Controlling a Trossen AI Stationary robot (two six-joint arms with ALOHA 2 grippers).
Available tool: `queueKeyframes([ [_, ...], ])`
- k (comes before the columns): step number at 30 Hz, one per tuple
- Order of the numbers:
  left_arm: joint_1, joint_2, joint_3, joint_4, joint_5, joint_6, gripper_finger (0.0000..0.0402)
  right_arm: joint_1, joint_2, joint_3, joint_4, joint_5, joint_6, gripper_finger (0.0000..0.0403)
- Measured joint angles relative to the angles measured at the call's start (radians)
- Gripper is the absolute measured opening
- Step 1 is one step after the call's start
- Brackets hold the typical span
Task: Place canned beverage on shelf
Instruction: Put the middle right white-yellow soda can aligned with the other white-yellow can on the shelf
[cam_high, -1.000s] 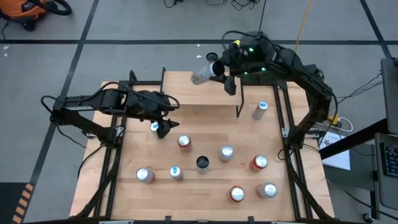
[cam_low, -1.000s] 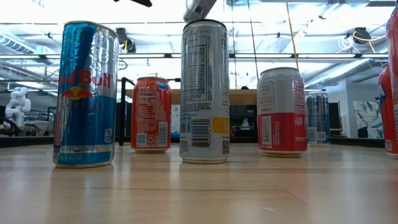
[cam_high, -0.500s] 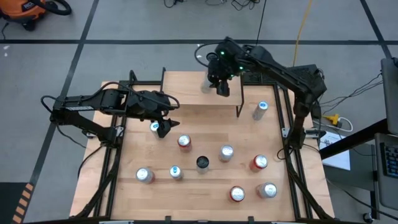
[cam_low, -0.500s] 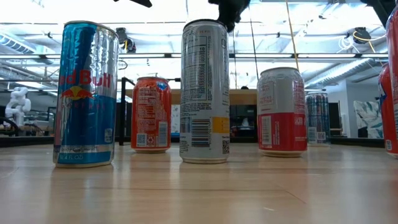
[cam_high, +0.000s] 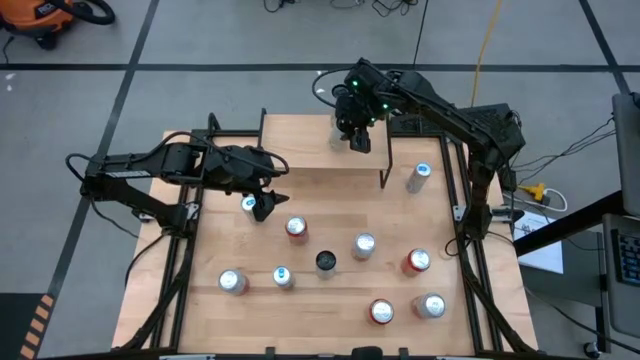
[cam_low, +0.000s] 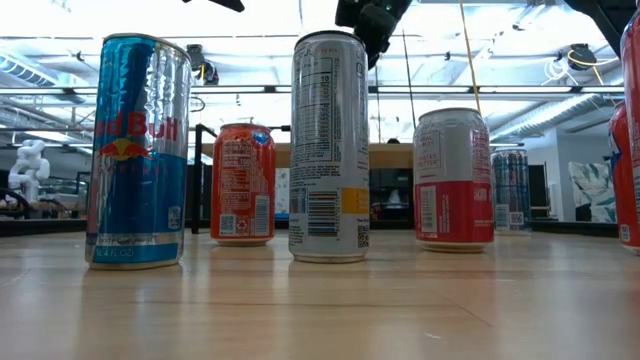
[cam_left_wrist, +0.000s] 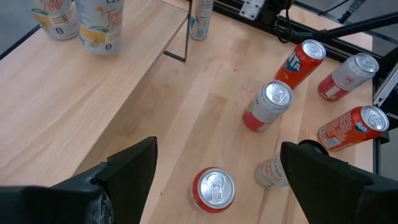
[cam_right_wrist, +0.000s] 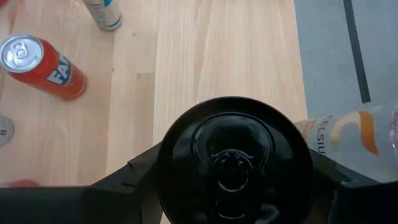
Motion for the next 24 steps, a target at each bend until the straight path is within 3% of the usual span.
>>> queueKeyframes([
  [24,0.000,0.000,0.000,0.000,0.000,0.003,0.0341,0.005,0.011,-0.001,-0.059,-0.008,-0.006,0.0236],
])
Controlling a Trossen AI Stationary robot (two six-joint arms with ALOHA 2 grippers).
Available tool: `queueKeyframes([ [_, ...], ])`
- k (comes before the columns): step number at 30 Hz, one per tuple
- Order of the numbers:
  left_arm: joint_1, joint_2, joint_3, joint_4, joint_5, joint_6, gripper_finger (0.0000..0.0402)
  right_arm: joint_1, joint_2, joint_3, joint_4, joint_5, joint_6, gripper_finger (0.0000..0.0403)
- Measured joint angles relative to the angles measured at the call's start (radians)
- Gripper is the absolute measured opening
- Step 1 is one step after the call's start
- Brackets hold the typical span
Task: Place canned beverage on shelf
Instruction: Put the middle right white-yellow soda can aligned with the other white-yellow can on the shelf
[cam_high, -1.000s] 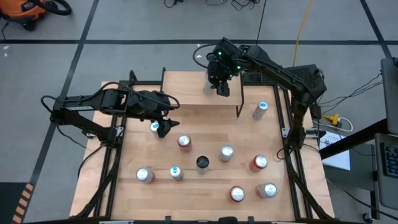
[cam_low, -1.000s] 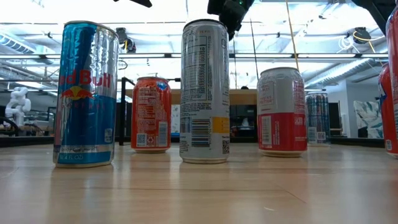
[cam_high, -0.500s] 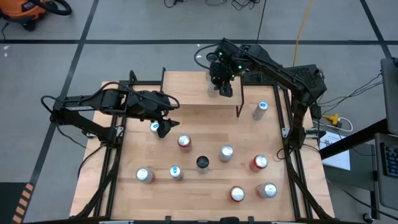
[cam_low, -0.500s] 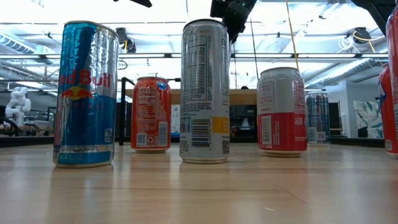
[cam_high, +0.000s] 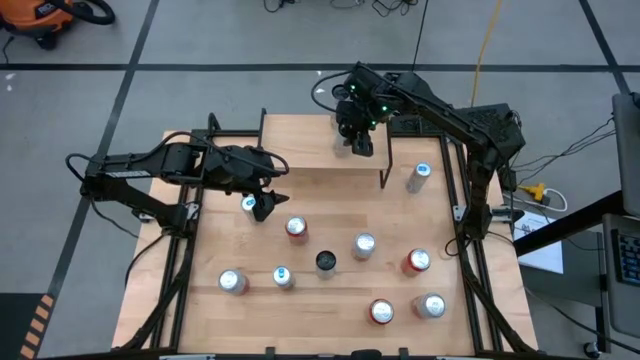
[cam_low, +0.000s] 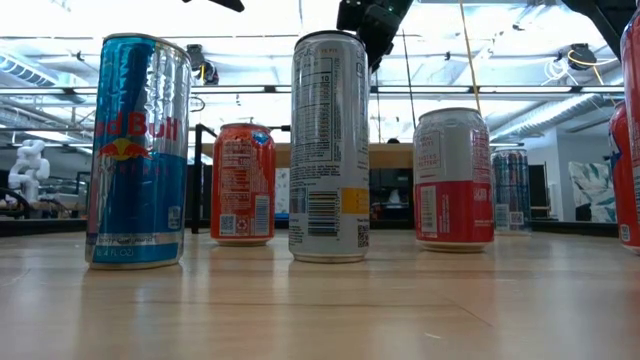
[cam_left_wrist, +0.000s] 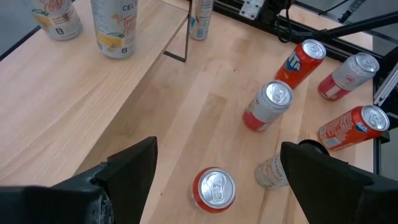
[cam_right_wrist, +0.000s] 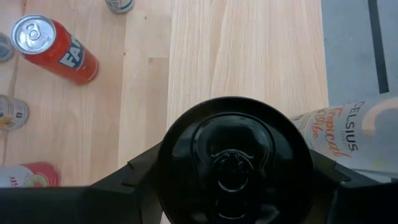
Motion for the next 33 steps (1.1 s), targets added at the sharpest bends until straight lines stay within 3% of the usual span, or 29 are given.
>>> queueKeyframes([
  [7,0.000,0.000,0.000,0.000,0.000,-0.023,0.0341,0.000,0.002,0.000,0.005,0.001,0.000,0.0239],
  [17,0.000,0.000,0.000,0.000,0.000,-0.025,0.0341,0.000,0.002,0.000,0.028,0.001,-0.001,0.0283],
  [33,0.000,0.000,0.000,0.000,0.000,-0.026,0.0341,-0.009,0.003,0.000,0.084,0.007,-0.020,0.0285],
])
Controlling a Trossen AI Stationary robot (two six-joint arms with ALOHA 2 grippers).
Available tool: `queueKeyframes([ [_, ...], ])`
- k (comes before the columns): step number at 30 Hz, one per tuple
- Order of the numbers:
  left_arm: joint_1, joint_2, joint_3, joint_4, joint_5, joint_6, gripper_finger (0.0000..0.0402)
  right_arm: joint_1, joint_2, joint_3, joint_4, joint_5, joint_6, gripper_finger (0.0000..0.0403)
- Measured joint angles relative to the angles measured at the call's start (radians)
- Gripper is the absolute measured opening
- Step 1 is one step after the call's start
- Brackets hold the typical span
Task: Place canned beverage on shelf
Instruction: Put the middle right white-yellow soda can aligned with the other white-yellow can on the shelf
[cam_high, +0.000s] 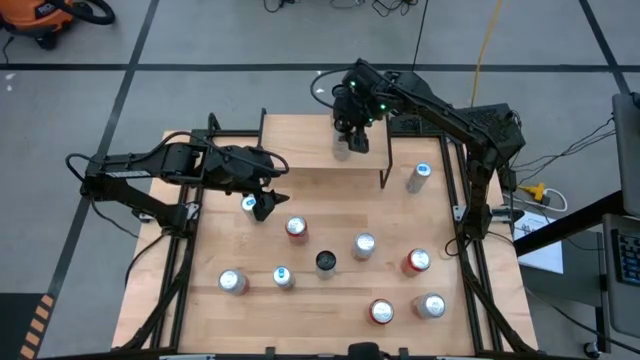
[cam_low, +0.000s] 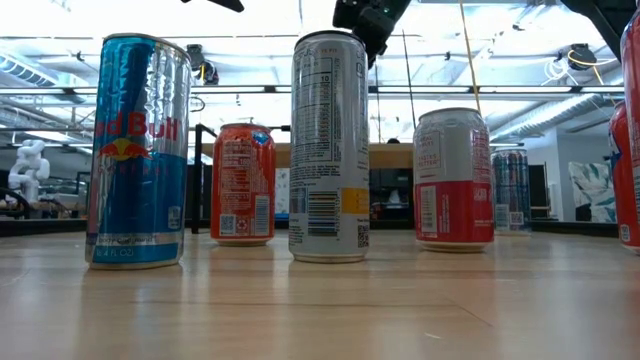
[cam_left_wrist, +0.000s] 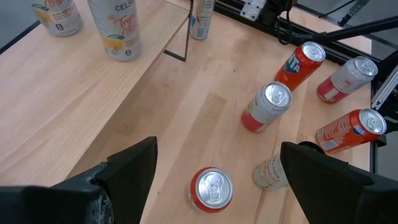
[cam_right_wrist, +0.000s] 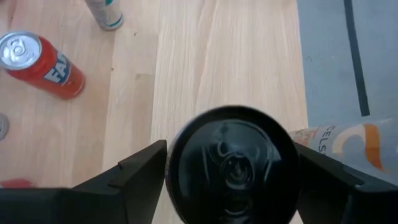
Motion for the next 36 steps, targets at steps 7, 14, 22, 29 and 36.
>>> queueKeyframes([
  [7,0.000,0.000,0.000,0.000,0.000,0.000,0.0341,0.000,0.000,0.000,0.034,0.001,0.001,0.0289],
  [14,0.000,0.000,0.000,0.000,0.000,0.000,0.0341,0.000,-0.022,0.000,0.042,0.007,-0.001,0.0289],
  [22,0.000,0.000,0.000,-0.001,0.008,0.000,0.0341,0.025,-0.121,0.000,-0.002,0.026,0.134,0.0288],
  [29,0.000,0.000,0.000,-0.002,0.009,0.000,0.0341,0.098,-0.196,0.000,-0.124,0.011,0.310,0.0267],
  [36,0.000,0.000,0.000,-0.001,0.008,0.013,0.0341,0.164,-0.195,-0.079,-0.059,0.002,0.447,0.0206],
])
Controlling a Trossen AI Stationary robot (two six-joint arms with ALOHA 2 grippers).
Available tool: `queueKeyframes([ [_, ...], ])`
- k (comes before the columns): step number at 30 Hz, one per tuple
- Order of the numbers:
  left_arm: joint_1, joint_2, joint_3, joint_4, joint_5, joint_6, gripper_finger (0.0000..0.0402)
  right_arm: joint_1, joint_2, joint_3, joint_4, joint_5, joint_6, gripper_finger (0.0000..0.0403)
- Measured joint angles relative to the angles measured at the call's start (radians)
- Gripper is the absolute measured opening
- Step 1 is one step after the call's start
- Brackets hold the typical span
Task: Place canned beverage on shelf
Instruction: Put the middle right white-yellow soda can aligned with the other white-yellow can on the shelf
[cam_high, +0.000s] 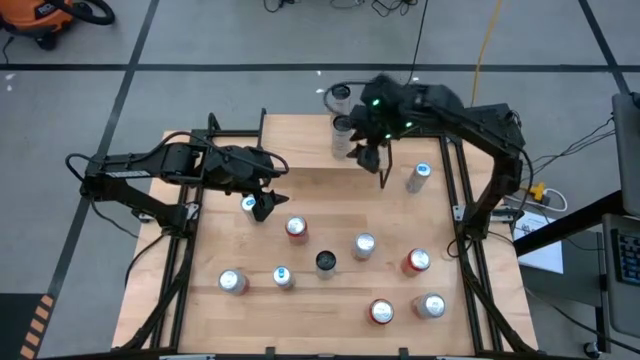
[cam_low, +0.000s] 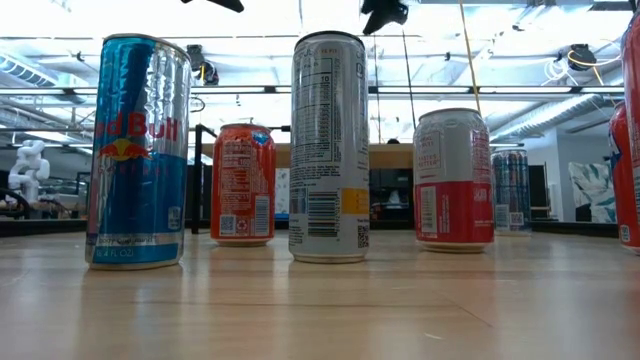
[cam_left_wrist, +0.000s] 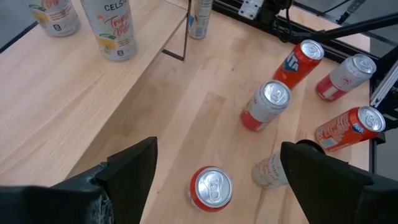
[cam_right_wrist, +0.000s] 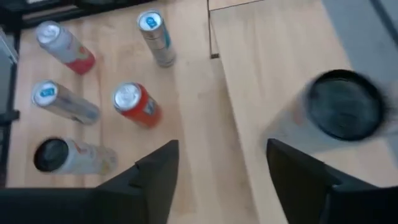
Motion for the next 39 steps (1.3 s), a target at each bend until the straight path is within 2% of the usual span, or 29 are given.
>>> queueKeyframes([
  [4,0.000,0.000,0.000,0.000,0.000,0.010,0.0341,0.047,0.004,-0.154,0.061,0.014,0.036,0.0140],
  [9,0.000,0.000,0.000,-0.001,-0.002,0.000,0.0341,0.084,0.002,-0.340,0.188,0.099,0.046,0.0033],
  [11,0.000,0.000,0.000,-0.001,-0.003,-0.010,0.0341,0.087,-0.008,-0.400,0.270,0.147,0.035,0.0009],
  [14,0.000,0.000,0.000,-0.001,-0.004,-0.012,0.0341,0.087,-0.035,-0.477,0.411,0.242,0.043,0.0013],
  [17,0.000,0.000,0.000,-0.001,-0.004,-0.013,0.0341,0.081,-0.066,-0.561,0.533,0.288,0.042,0.0008],
  [20,0.000,0.000,0.000,-0.001,-0.005,-0.013,0.0341,0.073,-0.113,-0.634,0.608,0.288,0.043,0.0002],
  [26,0.000,0.000,0.000,-0.001,-0.027,-0.010,0.0341,0.031,-0.199,-0.726,0.624,0.287,0.023,0.0001],
  [29,0.000,0.000,0.000,0.000,-0.036,0.015,0.0341,-0.003,-0.219,-0.738,0.679,0.272,0.012,0.0001],
  [33,0.011,0.000,0.000,0.000,-0.039,0.041,0.0341,-0.040,-0.210,-0.739,0.715,0.182,0.006,0.0001],
  [39,0.049,0.000,0.000,0.001,-0.031,0.065,0.0341,-0.058,-0.210,-0.740,0.718,0.180,0.006,0.0000],
])
